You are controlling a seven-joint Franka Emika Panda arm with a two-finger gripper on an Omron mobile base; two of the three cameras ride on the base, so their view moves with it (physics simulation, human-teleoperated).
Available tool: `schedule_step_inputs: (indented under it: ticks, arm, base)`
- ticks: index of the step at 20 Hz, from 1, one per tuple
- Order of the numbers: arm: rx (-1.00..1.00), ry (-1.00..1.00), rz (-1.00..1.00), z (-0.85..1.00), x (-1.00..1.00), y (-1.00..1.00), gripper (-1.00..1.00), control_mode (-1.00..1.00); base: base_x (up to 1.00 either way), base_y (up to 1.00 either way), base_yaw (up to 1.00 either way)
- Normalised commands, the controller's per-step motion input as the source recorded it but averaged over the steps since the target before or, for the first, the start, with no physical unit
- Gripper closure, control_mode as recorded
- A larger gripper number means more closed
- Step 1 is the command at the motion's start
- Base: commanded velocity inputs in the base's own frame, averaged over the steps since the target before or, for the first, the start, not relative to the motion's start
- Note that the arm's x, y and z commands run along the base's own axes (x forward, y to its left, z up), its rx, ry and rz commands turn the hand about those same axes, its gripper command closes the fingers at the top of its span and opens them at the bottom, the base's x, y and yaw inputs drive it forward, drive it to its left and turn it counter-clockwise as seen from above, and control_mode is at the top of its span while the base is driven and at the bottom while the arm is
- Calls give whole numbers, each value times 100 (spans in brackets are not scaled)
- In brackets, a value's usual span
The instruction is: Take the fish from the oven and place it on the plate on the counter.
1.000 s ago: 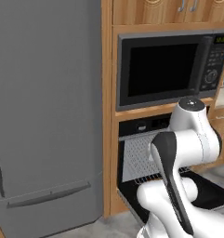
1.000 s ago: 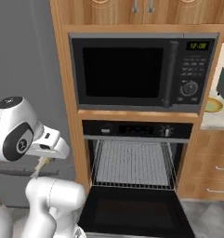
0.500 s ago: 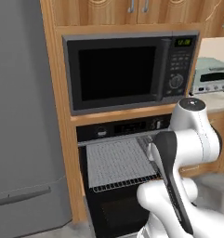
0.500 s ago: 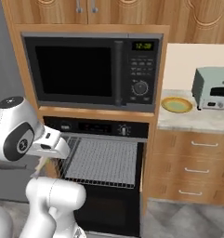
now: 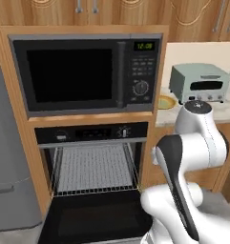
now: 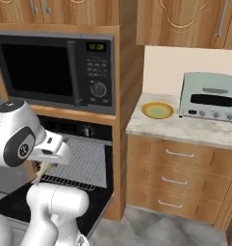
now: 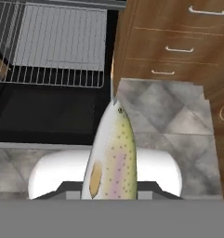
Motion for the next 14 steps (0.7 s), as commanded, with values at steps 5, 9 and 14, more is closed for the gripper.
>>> schedule_step_inputs:
  ticks: [5,9,14]
  arm:
    - [0,0,0,0,0,0,100,100]
    - [0,0,0,0,0,0,100,100]
    - [0,0,0,0,0,0,100,100]
  base:
    - [87,-97,49]
    - [48,-97,39]
    - [46,-89,-4]
